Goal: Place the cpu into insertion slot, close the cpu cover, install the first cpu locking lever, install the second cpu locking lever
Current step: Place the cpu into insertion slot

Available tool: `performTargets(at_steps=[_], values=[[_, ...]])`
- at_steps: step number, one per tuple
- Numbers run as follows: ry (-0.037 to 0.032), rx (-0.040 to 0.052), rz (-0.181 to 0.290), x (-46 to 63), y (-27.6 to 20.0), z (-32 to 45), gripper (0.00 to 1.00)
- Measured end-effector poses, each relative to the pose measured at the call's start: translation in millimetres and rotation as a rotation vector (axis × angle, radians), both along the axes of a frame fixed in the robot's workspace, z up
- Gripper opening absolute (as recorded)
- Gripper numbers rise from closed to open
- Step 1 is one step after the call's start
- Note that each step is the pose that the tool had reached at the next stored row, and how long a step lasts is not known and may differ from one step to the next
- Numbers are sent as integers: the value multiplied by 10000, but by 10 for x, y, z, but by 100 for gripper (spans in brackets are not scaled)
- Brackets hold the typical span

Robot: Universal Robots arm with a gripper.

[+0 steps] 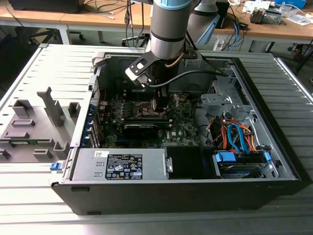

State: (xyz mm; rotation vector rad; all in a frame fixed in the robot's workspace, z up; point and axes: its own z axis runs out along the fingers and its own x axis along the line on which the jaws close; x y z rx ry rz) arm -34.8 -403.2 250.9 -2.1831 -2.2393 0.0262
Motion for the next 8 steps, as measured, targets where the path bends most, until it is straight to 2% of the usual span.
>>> performTargets(at_steps=[8], values=[[0, 0, 0, 0, 0, -34, 54]])
